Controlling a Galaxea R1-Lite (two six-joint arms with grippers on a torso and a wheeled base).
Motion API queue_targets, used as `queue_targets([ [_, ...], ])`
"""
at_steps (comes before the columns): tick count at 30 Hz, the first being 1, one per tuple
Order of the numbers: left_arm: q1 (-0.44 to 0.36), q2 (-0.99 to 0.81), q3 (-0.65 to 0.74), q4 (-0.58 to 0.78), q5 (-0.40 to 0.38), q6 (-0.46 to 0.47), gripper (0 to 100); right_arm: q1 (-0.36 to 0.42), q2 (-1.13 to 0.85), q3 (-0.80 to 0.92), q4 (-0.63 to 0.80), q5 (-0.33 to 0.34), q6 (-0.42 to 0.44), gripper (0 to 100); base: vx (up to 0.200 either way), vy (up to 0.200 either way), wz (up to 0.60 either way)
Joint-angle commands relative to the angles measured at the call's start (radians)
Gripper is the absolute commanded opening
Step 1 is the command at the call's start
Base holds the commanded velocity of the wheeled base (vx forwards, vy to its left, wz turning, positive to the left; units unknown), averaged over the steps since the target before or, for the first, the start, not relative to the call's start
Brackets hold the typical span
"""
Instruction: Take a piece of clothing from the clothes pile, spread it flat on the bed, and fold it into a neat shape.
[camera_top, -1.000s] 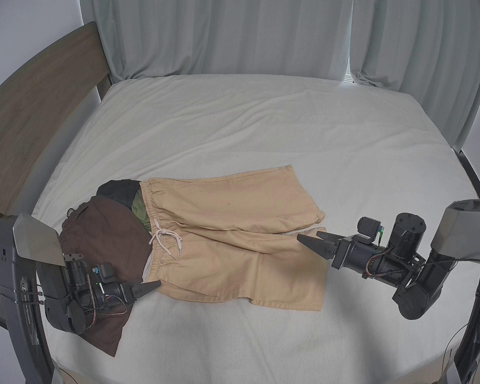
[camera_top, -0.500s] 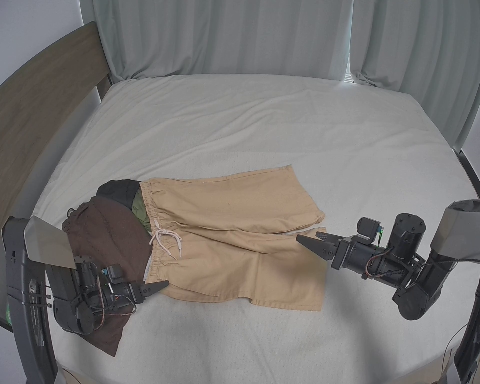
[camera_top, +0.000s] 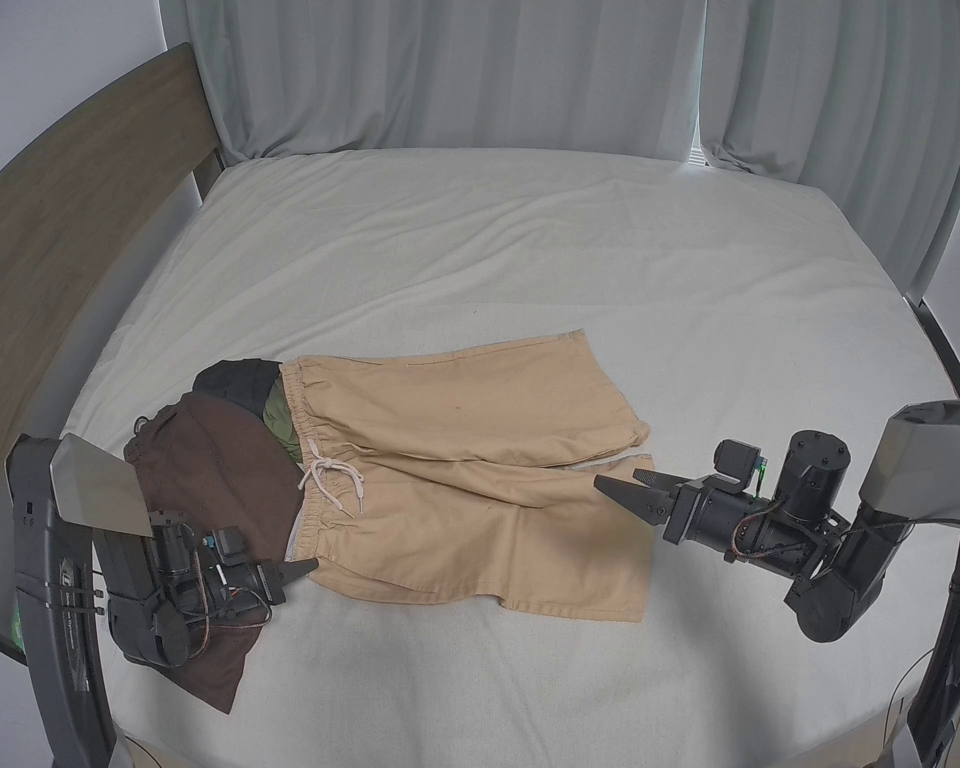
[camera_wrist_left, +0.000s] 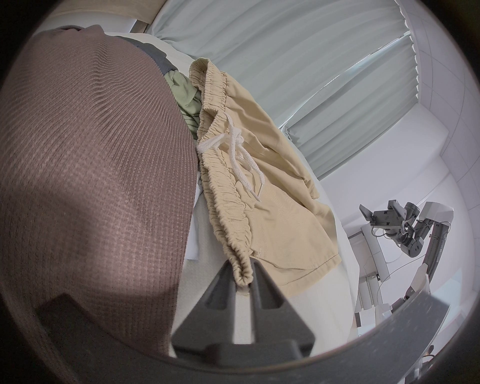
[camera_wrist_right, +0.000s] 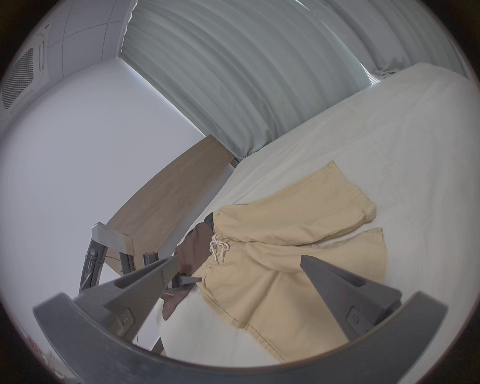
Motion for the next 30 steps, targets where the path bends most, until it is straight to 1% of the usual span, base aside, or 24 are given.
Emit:
queue_targets([
  [1,0.001,0.002,0.0,-0.002,-0.002,0.002,0,-0.009,0.029,0.032,0.002,0.003,-0.023,100,0.0,0.0,0.0],
  [2,-0.001,0.002,0.0,-0.002,-0.002,0.004,0,-0.017,0.035,0.055,0.002,0.006,-0.042,100,0.0,0.0,0.0],
  [4,-0.001,0.002,0.0,-0.002,-0.002,0.004,0,-0.02,0.04,0.062,0.002,0.006,-0.047,100,0.0,0.0,0.0],
  [6,0.001,0.0,0.002,-0.002,-0.003,0.005,0,-0.036,0.083,0.11,0.002,0.009,-0.085,100,0.0,0.0,0.0],
  [9,-0.001,0.0,0.002,-0.003,-0.003,0.007,0,-0.044,0.124,0.128,0.002,0.013,-0.113,100,0.0,0.0,0.0],
  [21,-0.002,0.005,0.0,-0.003,-0.005,0.01,0,-0.067,0.167,0.171,0.004,0.015,-0.122,100,0.0,0.0,0.0],
  [24,-0.001,0.005,0.0,-0.003,-0.007,0.01,0,-0.075,0.202,0.176,0.002,0.019,-0.147,100,0.0,0.0,0.0],
  [27,-0.002,0.006,0.0,-0.003,-0.007,0.01,0,-0.086,0.227,0.176,0.002,0.041,-0.167,100,0.0,0.0,0.0],
  [30,-0.002,0.006,0.0,-0.003,-0.007,0.01,0,-0.09,0.241,0.176,0.002,0.044,-0.171,100,0.0,0.0,0.0],
])
